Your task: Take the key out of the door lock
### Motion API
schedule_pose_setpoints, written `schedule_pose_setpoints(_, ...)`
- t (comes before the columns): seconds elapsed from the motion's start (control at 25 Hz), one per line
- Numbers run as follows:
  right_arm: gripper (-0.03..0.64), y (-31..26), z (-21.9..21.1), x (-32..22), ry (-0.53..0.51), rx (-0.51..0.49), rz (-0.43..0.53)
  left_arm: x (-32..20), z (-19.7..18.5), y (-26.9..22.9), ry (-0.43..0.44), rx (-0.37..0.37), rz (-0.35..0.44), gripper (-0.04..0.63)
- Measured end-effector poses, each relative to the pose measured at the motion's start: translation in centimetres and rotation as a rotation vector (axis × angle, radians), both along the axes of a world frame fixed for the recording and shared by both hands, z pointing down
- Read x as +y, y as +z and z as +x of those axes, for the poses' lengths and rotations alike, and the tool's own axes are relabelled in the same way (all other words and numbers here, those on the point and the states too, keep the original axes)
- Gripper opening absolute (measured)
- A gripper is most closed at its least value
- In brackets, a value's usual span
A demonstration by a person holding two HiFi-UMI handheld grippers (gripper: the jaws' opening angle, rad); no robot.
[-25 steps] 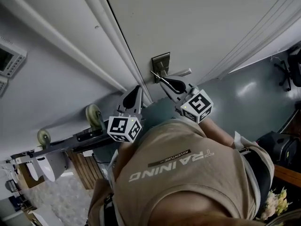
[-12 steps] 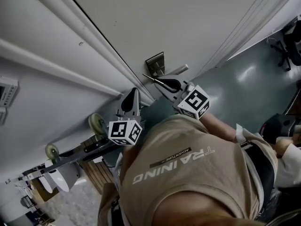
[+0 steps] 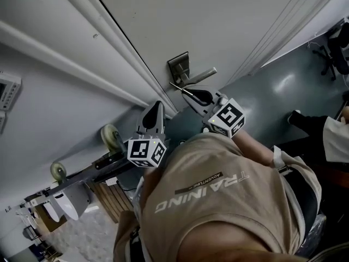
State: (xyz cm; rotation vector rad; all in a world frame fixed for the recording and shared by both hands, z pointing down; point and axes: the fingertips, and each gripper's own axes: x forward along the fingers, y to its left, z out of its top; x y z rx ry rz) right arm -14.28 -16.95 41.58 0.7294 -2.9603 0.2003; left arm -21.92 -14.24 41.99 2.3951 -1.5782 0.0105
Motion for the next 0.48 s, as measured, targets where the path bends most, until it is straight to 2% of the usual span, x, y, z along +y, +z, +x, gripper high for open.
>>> schedule_pose_setpoints(0.16, 0.028, 0.5, 1.1, 1.6, 0.025, 0.017, -0.015, 1.5, 0.6, 0.6, 0.014, 0.017, -0.011, 0.006)
schedule_pose_setpoints(0.36, 0.028, 0.5, 1.9, 3.4, 0.081, 0.001, -0.031, 3.4, 1.2, 0.0, 0.061, 0.015, 0.015, 0.006)
schedule_pose_setpoints(0.48, 0.028, 0.8, 2.6, 4.7, 0.107, 0.016, -0.024, 4.5, 1.3, 0.6, 0.065, 0.041, 0.024, 0.006)
